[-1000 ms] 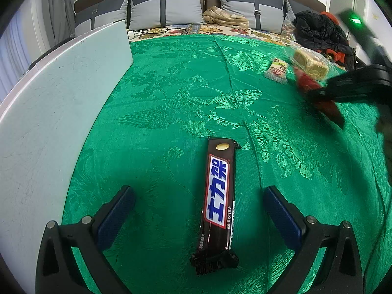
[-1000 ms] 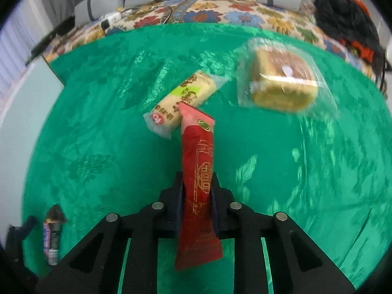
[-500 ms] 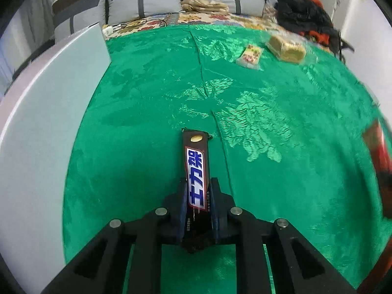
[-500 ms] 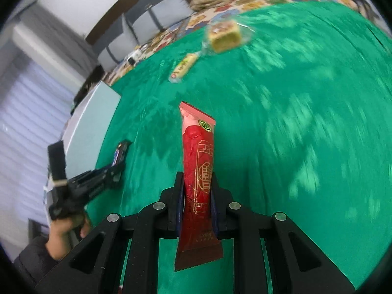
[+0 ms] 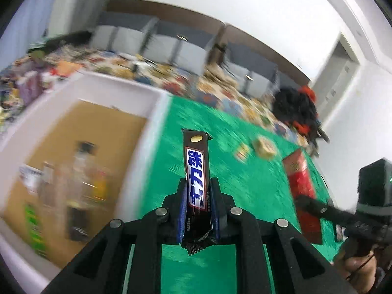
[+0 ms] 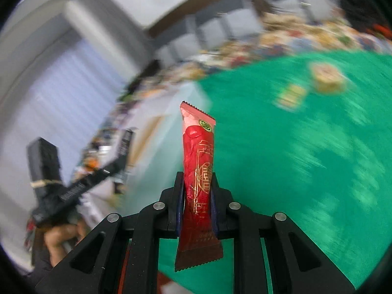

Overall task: Organize snacks
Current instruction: 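Carry both snacks into the white box and open both tools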

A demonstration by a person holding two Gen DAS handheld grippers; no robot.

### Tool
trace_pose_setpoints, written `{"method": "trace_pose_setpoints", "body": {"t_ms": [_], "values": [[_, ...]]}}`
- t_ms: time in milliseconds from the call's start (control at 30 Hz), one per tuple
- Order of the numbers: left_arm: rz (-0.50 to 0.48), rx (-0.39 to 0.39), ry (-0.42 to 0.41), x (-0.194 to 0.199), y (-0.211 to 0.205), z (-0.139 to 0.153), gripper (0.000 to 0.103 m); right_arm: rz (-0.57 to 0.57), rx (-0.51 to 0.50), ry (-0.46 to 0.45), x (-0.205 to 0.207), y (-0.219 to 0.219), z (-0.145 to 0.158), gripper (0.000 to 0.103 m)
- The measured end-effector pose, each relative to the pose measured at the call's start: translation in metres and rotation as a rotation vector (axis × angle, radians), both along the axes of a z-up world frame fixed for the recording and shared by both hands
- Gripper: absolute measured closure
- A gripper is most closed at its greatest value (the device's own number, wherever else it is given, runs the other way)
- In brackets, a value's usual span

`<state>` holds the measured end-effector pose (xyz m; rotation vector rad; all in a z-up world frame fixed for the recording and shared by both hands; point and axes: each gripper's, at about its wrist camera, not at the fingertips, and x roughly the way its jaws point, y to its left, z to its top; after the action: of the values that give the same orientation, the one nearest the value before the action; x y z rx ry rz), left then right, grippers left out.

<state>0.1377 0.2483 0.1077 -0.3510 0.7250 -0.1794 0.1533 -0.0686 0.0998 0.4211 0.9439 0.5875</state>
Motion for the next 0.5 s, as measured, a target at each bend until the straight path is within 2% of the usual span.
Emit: {"method": "trace_pose_setpoints", "body": {"t_ms": [100, 167, 200, 233, 267, 300, 333, 400, 500], "values": [[0.122, 0.053, 0.018, 0.001, 0.06, 0.003, 0.087, 0.117, 0.086, -0.023, 0.022, 0.078, 0.025, 0.084], [0.196, 0.079, 0.04, -0.001, 0.095, -0.006, 0.086, 0.17, 0.102, -0.019, 0.031, 0.122, 0.028, 0.084], [0.243, 0.109, 0.054, -0.003, 0.108, -0.013, 0.079, 0.195, 0.1, -0.013, 0.035, 0.143, 0.027, 0.083], [0.276, 0.128, 0.081, -0.005, 0.121, -0.023, 0.069, 0.219, 0.095, 0.003, 0.041, 0.168, 0.02, 0.077], [0.305, 0.139, 0.119, -0.006, 0.131, -0.033, 0.036, 0.224, 0.08, 0.022, 0.043, 0.183, 0.014, 0.069], [0.332, 0.143, 0.15, -0.007, 0.141, -0.045, 0.01, 0.235, 0.062, 0.052, 0.047, 0.197, 0.005, 0.043], [0.35, 0.144, 0.158, -0.011, 0.147, -0.051, 0.009, 0.25, 0.044, 0.092, 0.049, 0.208, -0.006, 0.034], [0.386, 0.147, 0.16, -0.021, 0.154, -0.059, 0.009, 0.241, 0.002, 0.118, 0.05, 0.21, -0.021, 0.034], [0.42, 0.149, 0.127, -0.037, 0.154, -0.058, 0.008, 0.214, -0.077, 0.058, 0.042, 0.187, -0.035, 0.034]]}}
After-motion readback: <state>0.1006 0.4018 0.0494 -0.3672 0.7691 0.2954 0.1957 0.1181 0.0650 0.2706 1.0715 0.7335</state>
